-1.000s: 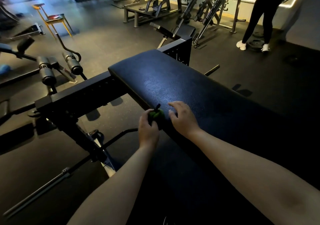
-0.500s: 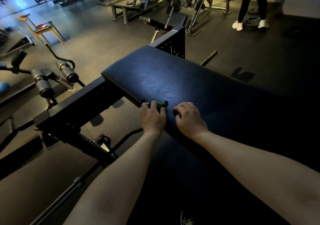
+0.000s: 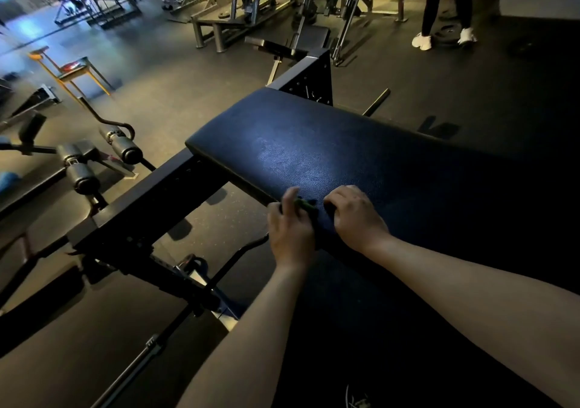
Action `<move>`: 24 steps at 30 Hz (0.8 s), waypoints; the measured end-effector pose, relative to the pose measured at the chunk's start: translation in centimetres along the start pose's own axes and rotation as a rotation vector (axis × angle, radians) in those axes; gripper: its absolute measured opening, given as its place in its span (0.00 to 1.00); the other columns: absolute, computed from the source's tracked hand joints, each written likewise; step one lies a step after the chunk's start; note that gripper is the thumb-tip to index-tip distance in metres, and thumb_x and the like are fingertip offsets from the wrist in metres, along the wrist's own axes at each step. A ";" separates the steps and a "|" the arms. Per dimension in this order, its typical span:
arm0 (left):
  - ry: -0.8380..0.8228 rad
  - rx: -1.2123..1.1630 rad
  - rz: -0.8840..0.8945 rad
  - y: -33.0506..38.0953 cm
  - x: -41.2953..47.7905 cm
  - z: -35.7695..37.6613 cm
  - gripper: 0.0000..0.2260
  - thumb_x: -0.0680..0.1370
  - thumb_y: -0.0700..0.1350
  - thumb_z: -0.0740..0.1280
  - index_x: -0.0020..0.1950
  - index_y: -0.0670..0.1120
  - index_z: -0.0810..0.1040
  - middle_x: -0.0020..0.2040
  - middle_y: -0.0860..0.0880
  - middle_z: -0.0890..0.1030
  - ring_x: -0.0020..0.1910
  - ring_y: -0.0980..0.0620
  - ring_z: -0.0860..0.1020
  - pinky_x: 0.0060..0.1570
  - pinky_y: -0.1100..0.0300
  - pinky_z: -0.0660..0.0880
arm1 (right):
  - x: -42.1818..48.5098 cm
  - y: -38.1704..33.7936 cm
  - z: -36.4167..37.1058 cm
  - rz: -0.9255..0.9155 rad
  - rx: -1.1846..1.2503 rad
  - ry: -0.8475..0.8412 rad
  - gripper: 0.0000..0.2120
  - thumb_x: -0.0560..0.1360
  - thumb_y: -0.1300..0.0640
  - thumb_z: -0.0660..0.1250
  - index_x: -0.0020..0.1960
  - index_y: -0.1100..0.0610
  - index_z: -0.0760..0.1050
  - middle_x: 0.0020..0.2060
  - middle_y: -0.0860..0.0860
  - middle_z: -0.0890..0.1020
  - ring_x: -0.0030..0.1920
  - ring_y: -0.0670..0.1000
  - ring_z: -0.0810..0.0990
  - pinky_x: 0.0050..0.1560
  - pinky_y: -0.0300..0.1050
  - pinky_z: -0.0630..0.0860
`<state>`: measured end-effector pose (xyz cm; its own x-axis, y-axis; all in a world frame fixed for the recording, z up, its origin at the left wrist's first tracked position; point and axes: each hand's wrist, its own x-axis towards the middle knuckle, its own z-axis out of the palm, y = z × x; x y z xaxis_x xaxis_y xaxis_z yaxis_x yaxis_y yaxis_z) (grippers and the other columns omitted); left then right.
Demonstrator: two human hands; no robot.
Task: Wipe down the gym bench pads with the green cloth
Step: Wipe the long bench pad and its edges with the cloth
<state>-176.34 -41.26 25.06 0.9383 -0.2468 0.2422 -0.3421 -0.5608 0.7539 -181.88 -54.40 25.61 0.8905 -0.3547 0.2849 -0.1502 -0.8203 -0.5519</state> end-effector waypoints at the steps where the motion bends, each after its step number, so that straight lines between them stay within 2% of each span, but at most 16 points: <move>1: 0.028 -0.037 -0.077 -0.3 0.9 -0.3 0.15 0.80 0.45 0.60 0.65 0.59 0.71 0.56 0.49 0.71 0.56 0.48 0.72 0.56 0.56 0.68 | 0.0 0.0 0.1 0.004 -0.015 -0.003 0.16 0.70 0.61 0.53 0.46 0.57 0.79 0.45 0.53 0.79 0.49 0.57 0.74 0.52 0.53 0.73; 3: 0.030 -0.068 -0.163 -0.6 2.6 -0.5 0.13 0.81 0.44 0.59 0.64 0.55 0.74 0.59 0.49 0.69 0.63 0.45 0.71 0.63 0.55 0.66 | 0.1 0.0 0.3 0.021 -0.026 -0.009 0.13 0.70 0.65 0.57 0.46 0.57 0.78 0.45 0.52 0.78 0.50 0.56 0.74 0.53 0.53 0.73; 5: -0.044 -0.046 -0.187 -0.1 2.8 0.2 0.11 0.82 0.48 0.60 0.63 0.52 0.73 0.64 0.47 0.67 0.67 0.45 0.68 0.67 0.55 0.63 | 0.1 0.1 0.3 0.017 -0.027 -0.008 0.11 0.71 0.65 0.58 0.46 0.56 0.77 0.45 0.51 0.78 0.50 0.56 0.73 0.52 0.52 0.73; 8: -0.077 -0.021 -0.215 0.6 1.5 1.4 0.13 0.80 0.52 0.63 0.62 0.51 0.69 0.65 0.46 0.63 0.67 0.43 0.66 0.69 0.52 0.64 | 0.2 0.2 0.1 0.005 -0.009 0.009 0.11 0.71 0.64 0.58 0.44 0.56 0.78 0.42 0.52 0.78 0.48 0.56 0.74 0.49 0.54 0.74; 12: -0.043 0.031 -0.205 1.0 1.4 1.6 0.12 0.79 0.51 0.65 0.60 0.48 0.72 0.62 0.44 0.67 0.61 0.40 0.71 0.65 0.50 0.67 | 0.0 0.0 -0.2 0.005 -0.004 0.026 0.14 0.72 0.58 0.55 0.43 0.58 0.80 0.41 0.53 0.80 0.46 0.58 0.78 0.45 0.51 0.76; 16: -0.005 0.054 -0.144 1.8 -0.9 2.4 0.10 0.80 0.52 0.64 0.56 0.47 0.75 0.58 0.46 0.71 0.56 0.42 0.75 0.59 0.51 0.68 | -0.3 -0.5 -0.9 0.017 -0.020 -0.025 0.22 0.73 0.49 0.51 0.45 0.57 0.82 0.43 0.53 0.82 0.46 0.58 0.79 0.45 0.48 0.74; 18: 0.007 0.047 -0.154 2.5 -2.3 2.7 0.10 0.81 0.53 0.64 0.55 0.47 0.76 0.57 0.46 0.72 0.54 0.42 0.76 0.56 0.52 0.69 | -0.7 -0.5 -1.4 0.017 -0.030 -0.079 0.20 0.74 0.50 0.53 0.48 0.56 0.82 0.47 0.52 0.82 0.50 0.57 0.80 0.49 0.48 0.74; 22: 0.002 0.049 -0.180 4.0 -4.8 2.9 0.10 0.81 0.52 0.63 0.55 0.46 0.75 0.56 0.46 0.72 0.52 0.43 0.76 0.50 0.53 0.67 | -2.1 0.5 -2.6 -0.089 -0.067 -0.188 0.13 0.80 0.56 0.61 0.60 0.57 0.80 0.63 0.54 0.79 0.66 0.55 0.75 0.65 0.48 0.69; 24: -0.002 0.015 -0.204 4.7 -6.5 3.0 0.10 0.81 0.52 0.64 0.54 0.46 0.75 0.55 0.47 0.72 0.49 0.47 0.74 0.49 0.55 0.67 | -3.3 1.1 -3.1 -0.129 -0.068 -0.181 0.13 0.79 0.58 0.63 0.62 0.57 0.79 0.63 0.55 0.79 0.67 0.55 0.74 0.67 0.48 0.68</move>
<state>-184.16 -44.64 25.20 0.9881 -0.1288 0.0843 -0.1460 -0.6110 0.7780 -186.33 -55.52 26.50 0.9657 -0.1635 0.2016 -0.0529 -0.8843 -0.4640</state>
